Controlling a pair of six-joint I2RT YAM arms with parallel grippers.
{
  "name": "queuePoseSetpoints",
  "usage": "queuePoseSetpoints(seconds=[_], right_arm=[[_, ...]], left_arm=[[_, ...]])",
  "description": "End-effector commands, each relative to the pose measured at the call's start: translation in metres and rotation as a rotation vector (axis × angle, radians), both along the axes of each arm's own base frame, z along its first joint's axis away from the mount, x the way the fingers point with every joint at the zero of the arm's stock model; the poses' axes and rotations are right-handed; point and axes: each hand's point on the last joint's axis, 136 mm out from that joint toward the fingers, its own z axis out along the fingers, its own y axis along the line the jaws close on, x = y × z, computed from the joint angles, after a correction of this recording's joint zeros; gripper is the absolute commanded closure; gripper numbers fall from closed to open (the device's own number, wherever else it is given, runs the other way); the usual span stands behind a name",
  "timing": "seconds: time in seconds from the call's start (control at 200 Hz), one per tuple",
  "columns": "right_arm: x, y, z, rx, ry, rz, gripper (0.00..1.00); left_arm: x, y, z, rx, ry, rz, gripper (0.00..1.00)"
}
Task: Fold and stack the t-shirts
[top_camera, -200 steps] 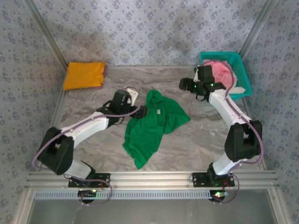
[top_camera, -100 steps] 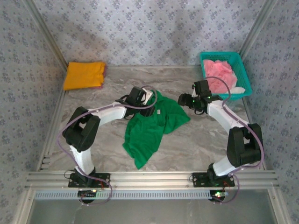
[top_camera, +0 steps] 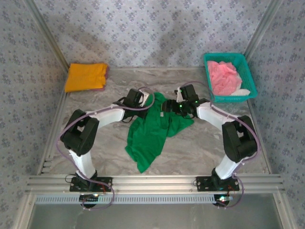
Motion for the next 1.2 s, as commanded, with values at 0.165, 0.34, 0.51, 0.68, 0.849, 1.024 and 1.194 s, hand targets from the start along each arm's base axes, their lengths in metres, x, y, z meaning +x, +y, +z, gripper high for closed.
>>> queuePoseSetpoints(seconds=[0.165,0.34,0.51,0.68,0.849,1.024,1.194], right_arm=[[0.011,-0.004,0.007,0.009,0.010,-0.035,0.23],[0.009,-0.004,0.004,0.026,0.023,-0.024,0.28],[0.008,0.032,0.026,0.091,-0.043,0.112,0.28],[0.009,0.066,0.073,0.141,-0.226,0.292,0.28],[0.002,0.070,0.098,0.151,-0.382,0.451,0.25],[-0.031,0.071,0.113,0.066,-0.685,0.639,0.14],[-0.049,0.072,0.111,-0.184,-0.958,0.743,0.02]], left_arm=[[0.007,0.051,0.088,-0.067,-0.156,0.144,1.00],[0.011,0.111,0.089,-0.100,-0.173,0.297,1.00],[0.002,0.097,0.113,-0.182,-0.203,0.189,1.00],[-0.018,0.055,0.134,-0.163,-0.214,-0.040,1.00],[-0.044,0.027,0.161,-0.170,-0.232,-0.210,1.00],[-0.076,-0.004,0.184,-0.179,-0.266,-0.415,1.00],[-0.081,-0.010,0.183,-0.147,-0.250,-0.470,1.00]])
